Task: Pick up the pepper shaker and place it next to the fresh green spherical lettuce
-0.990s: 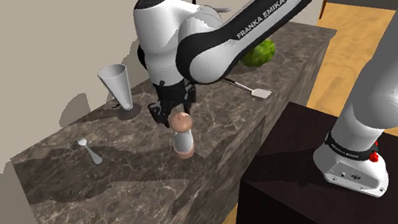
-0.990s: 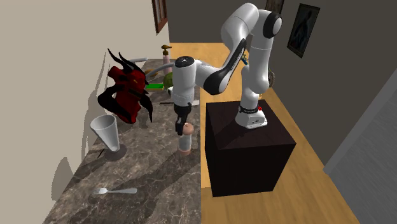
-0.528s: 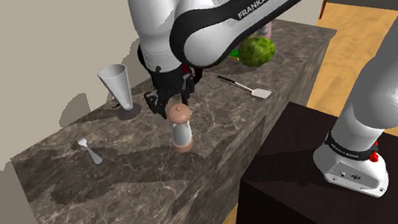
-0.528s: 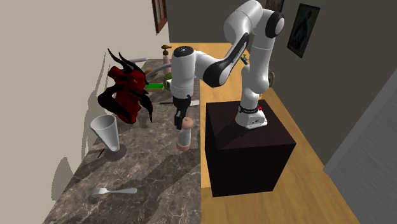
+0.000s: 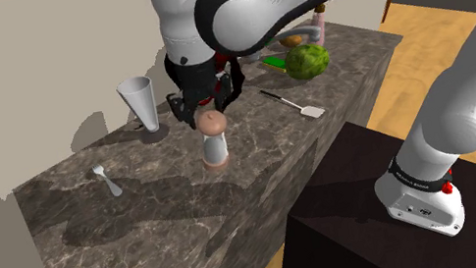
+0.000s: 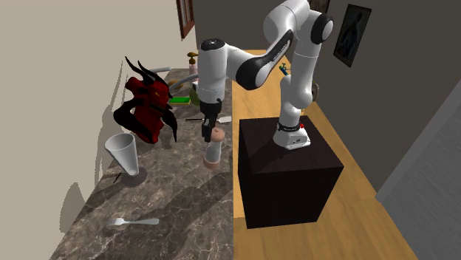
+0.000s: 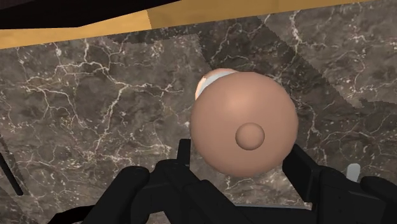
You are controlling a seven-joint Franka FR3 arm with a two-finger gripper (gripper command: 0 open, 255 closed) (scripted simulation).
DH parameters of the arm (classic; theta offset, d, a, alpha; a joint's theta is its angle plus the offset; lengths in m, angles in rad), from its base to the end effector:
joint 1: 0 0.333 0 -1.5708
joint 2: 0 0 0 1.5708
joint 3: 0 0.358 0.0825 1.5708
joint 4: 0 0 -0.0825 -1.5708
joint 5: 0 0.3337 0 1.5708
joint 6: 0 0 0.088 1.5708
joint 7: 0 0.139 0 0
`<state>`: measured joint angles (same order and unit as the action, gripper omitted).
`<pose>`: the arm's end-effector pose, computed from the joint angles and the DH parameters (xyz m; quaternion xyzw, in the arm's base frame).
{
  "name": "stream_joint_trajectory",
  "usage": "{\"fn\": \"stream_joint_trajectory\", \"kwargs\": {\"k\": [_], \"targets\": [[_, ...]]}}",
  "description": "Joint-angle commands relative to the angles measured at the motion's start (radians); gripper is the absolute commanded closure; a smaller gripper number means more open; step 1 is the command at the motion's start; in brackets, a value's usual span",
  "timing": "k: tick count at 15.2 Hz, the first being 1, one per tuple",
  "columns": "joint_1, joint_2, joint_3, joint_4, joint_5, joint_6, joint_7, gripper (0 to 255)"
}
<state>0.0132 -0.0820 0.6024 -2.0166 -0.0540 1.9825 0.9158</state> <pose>0.3996 0.2859 0.5134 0.9889 -0.1395 0.0452 0.0233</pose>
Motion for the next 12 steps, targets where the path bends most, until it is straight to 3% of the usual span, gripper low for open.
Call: {"fn": "stream_joint_trajectory", "kwargs": {"k": [1, 12], "targets": [[-0.001, -0.007, -0.002, 0.02, 0.005, -0.025, -0.006, 255], [-0.003, -0.021, -0.008, 0.154, 0.015, -0.171, -0.024, 255]]}}
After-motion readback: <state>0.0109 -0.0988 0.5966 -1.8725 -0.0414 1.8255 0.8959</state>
